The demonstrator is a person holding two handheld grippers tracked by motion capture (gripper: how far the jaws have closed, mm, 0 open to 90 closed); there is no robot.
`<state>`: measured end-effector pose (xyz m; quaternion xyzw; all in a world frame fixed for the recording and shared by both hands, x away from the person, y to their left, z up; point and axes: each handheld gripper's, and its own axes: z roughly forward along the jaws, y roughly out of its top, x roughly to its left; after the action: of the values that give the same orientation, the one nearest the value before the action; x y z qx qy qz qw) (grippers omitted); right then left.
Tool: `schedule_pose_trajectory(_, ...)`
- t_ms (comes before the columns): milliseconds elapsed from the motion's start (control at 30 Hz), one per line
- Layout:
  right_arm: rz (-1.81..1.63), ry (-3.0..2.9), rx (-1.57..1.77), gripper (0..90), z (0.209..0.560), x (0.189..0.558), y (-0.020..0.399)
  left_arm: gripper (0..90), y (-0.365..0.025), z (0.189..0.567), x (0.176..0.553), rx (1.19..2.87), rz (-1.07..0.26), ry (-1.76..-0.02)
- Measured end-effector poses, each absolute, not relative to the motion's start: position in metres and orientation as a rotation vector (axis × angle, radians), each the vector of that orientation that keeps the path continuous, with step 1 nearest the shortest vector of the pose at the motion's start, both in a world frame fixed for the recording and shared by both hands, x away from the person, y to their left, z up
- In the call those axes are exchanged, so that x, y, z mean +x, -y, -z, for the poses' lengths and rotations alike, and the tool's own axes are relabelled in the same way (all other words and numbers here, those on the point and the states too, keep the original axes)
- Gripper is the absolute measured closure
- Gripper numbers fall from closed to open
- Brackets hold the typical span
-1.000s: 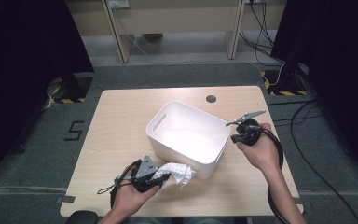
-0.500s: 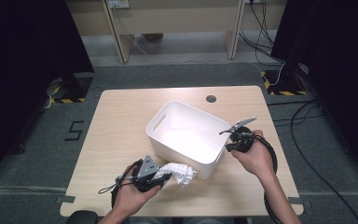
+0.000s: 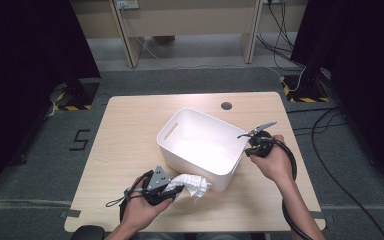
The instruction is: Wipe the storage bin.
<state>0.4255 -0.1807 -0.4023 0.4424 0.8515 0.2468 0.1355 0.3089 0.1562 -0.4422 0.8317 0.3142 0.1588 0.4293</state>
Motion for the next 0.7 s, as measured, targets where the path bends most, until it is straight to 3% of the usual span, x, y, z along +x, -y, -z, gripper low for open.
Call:
schedule_pose_trajectory(200, -0.693, -2.444, 1.287, 90.0, 0.400, 0.436, 0.181, 68.7, -0.156, 0.442, 0.309, 2.072, -0.398, -0.786)
schedule_pose_trajectory(700, -0.741, -2.505, 1.245, 90.0, 0.404, 0.414, 0.178, 68.6, -0.154, 0.442, 0.308, 2.081, -0.394, -0.776)
